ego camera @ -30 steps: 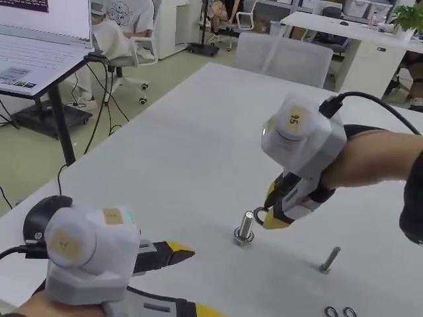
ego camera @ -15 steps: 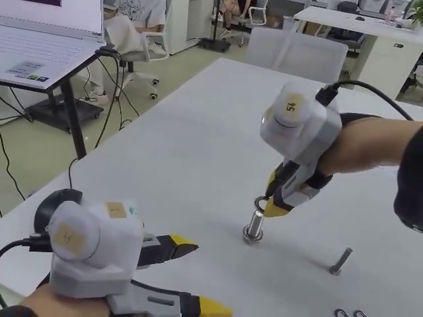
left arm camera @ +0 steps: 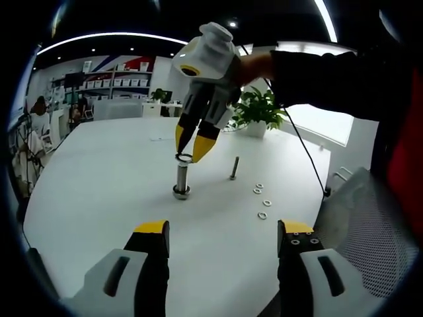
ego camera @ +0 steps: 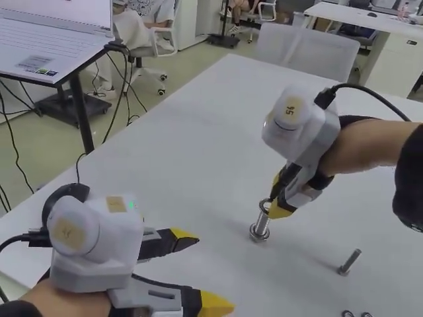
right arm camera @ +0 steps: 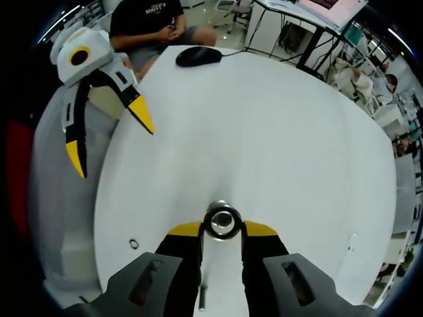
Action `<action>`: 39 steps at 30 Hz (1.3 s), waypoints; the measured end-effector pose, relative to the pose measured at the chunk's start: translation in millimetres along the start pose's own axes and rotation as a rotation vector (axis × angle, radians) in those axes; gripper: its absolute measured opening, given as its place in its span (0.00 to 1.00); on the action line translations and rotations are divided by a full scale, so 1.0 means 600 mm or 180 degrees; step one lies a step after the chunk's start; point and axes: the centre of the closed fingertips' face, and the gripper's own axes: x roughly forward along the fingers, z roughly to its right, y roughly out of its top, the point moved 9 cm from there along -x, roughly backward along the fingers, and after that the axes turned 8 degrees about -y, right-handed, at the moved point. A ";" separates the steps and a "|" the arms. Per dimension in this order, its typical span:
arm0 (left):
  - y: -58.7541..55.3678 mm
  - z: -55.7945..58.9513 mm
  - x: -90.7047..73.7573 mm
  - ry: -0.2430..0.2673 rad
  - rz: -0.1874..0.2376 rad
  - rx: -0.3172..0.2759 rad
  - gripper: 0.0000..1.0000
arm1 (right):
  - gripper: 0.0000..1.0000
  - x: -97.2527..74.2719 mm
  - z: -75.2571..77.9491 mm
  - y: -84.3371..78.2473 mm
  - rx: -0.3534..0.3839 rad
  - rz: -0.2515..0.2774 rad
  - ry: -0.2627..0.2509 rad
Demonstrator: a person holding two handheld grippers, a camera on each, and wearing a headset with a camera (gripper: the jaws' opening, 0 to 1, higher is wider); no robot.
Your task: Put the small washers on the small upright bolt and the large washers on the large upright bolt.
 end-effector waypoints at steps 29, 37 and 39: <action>0.002 -0.001 -0.004 0.0010 0.0079 0.0007 0.72 | 0.22 0.020 -0.001 -0.001 -0.0029 -0.0101 0.0090; 0.001 -0.001 -0.006 0.0015 0.0079 -0.0002 0.72 | 0.22 0.027 -0.001 0.002 -0.0023 -0.0122 0.0102; 0.001 -0.002 -0.007 0.0018 0.0080 -0.0001 0.72 | 0.22 0.029 -0.001 0.001 -0.0026 -0.0129 0.0106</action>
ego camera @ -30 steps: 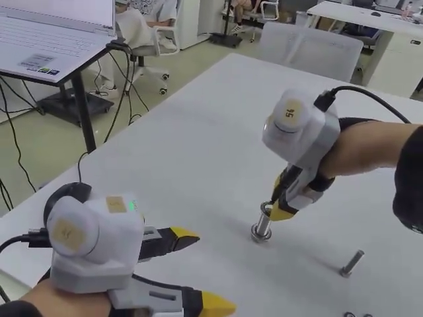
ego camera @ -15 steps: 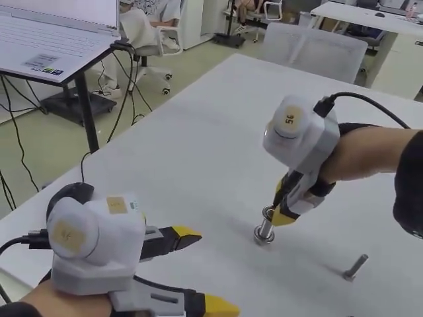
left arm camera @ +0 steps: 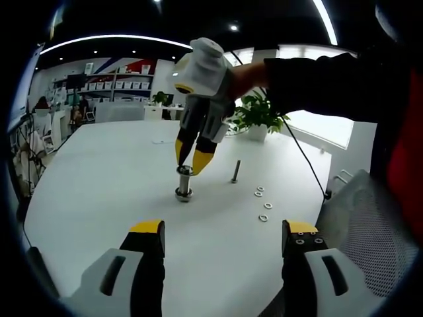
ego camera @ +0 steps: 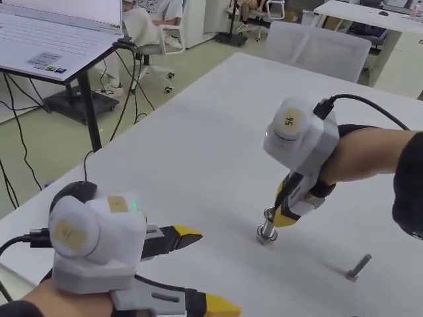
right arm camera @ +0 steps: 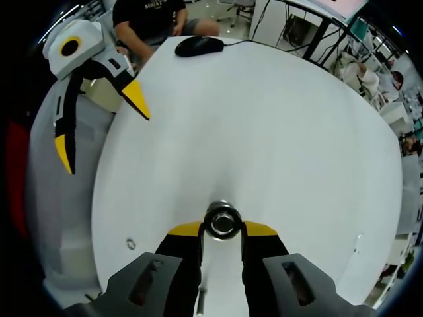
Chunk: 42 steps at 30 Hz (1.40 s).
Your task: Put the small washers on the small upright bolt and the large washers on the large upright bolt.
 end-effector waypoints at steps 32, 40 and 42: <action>-0.006 0.000 -0.003 0.0064 -0.0049 -0.0041 0.70 | 0.22 0.044 -0.006 -0.011 0.0001 -0.0055 0.0073; -0.009 0.001 -0.003 0.0053 -0.0066 -0.0051 0.70 | 0.22 0.051 -0.005 -0.013 0.0008 -0.0040 0.0075; -0.009 0.001 -0.003 0.0048 -0.0071 -0.0055 0.70 | 0.22 0.054 -0.003 -0.014 0.0016 -0.0034 0.0071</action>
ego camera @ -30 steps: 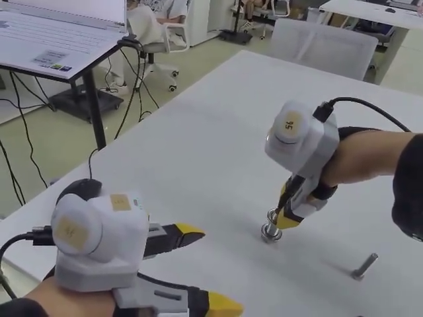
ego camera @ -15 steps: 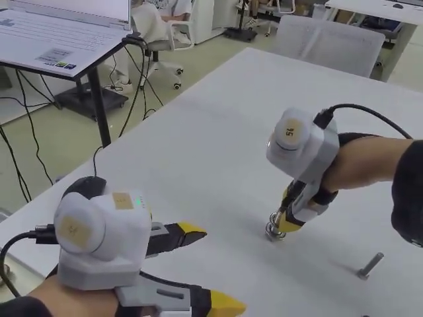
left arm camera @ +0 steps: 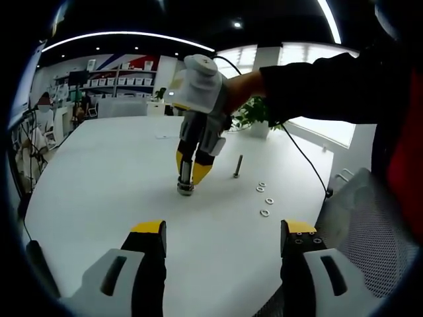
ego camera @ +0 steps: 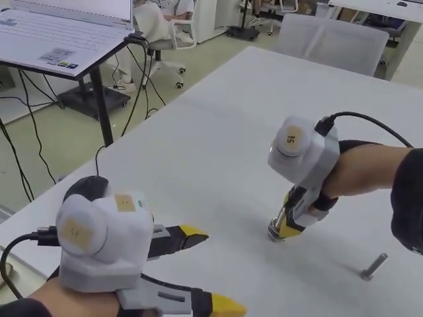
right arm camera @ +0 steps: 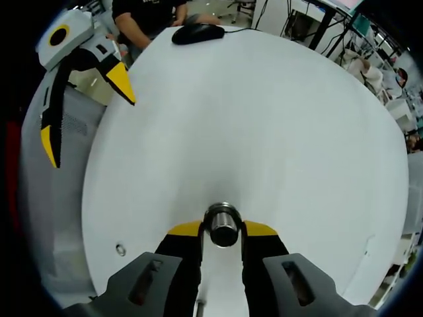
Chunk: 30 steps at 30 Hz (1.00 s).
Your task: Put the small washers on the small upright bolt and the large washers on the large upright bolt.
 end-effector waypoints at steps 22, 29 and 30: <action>-0.005 0.000 -0.002 -0.0018 -0.0034 -0.0021 0.69 | 0.23 0.018 -0.002 -0.005 0.0048 0.0006 -0.0017; -0.006 0.000 -0.001 -0.0015 -0.0031 -0.0020 0.69 | 0.23 0.020 -0.002 -0.006 0.0044 0.0004 -0.0014; -0.006 0.000 -0.001 -0.0014 -0.0030 -0.0021 0.69 | 0.23 0.020 -0.002 -0.006 0.0047 0.0008 -0.0014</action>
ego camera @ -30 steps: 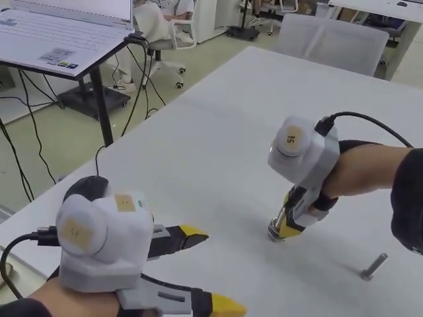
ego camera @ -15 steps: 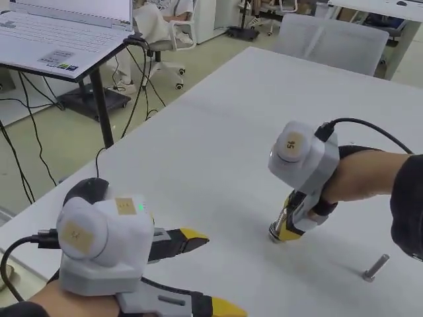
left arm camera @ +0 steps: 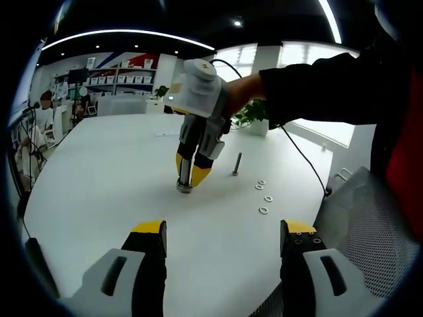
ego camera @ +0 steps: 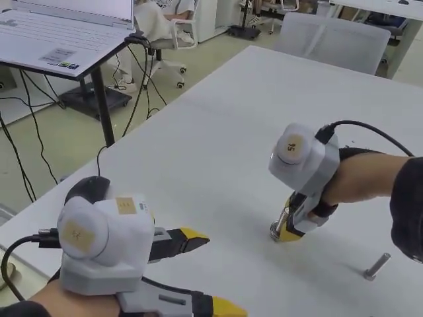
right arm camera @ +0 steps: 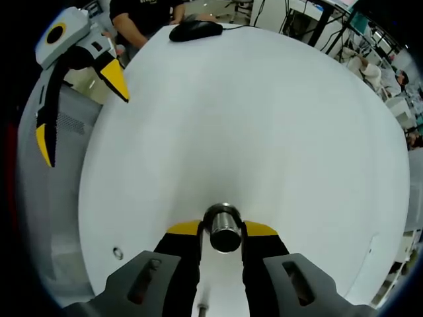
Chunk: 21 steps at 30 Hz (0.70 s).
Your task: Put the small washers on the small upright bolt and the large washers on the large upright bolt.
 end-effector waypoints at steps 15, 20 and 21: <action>0.001 -0.001 0.002 -0.0007 -0.0001 0.0001 0.69 | 0.27 -0.006 0.002 -0.002 0.0086 0.0089 0.0011; 0.002 -0.002 0.005 -0.0015 -0.0001 0.0008 0.69 | 0.28 -0.009 0.002 -0.006 0.0132 0.0119 0.0004; 0.003 -0.002 0.006 -0.0017 -0.0004 0.0011 0.69 | 0.28 -0.010 0.001 -0.007 0.0137 0.0128 0.0004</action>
